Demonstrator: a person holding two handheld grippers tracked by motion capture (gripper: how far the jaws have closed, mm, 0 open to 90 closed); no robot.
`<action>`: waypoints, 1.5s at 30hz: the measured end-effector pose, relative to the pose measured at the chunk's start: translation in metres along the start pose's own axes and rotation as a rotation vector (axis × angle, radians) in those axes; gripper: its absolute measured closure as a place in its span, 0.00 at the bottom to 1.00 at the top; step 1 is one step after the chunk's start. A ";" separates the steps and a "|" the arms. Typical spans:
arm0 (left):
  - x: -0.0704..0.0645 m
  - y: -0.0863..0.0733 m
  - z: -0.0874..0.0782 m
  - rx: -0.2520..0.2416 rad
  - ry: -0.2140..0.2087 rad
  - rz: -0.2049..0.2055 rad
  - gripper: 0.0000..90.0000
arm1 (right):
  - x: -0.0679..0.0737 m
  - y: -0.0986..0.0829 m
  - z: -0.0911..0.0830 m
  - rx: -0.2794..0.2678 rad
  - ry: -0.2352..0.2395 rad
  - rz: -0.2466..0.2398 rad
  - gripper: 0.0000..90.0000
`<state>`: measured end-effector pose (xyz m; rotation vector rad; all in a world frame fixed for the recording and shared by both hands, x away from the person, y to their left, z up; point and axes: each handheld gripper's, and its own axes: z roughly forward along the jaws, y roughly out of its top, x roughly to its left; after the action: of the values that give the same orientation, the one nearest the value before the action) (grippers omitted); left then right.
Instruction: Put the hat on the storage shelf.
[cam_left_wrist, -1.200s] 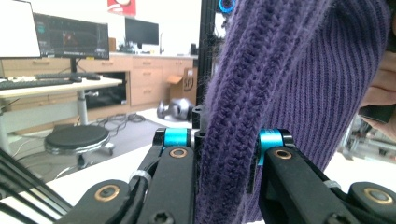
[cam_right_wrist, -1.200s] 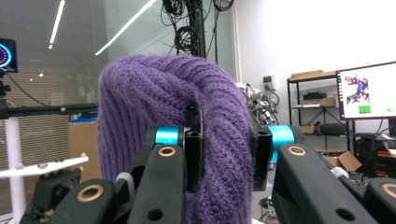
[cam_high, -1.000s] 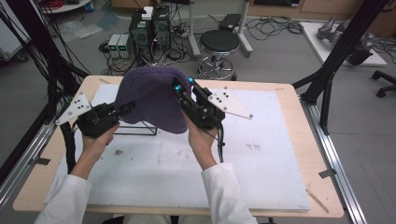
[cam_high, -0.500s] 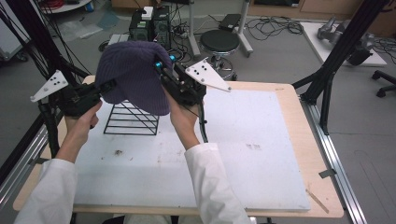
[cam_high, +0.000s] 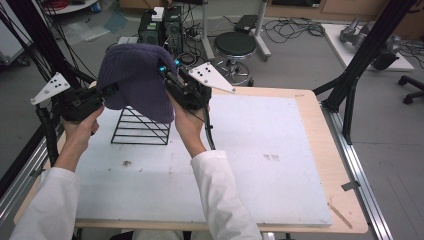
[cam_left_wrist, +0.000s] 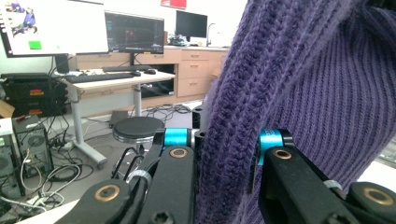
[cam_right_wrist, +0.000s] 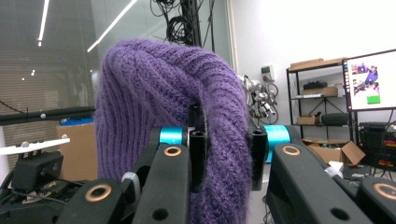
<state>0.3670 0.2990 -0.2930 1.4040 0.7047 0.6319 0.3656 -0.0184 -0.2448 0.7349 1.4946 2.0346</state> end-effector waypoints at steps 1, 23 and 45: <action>0.000 0.000 0.000 0.000 0.000 0.000 0.91 | 0.000 0.000 0.000 0.000 0.000 0.000 0.86; 0.029 -0.057 -0.020 0.044 0.050 -0.122 0.90 | 0.014 -0.042 0.029 0.153 0.012 -0.036 0.86; 0.045 -0.115 -0.022 0.177 0.136 -0.179 0.88 | 0.007 -0.106 0.038 0.328 -0.049 -0.036 0.85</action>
<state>0.3773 0.3388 -0.4113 1.4492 1.0029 0.5376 0.3954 0.0403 -0.3366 0.8693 1.8217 1.7511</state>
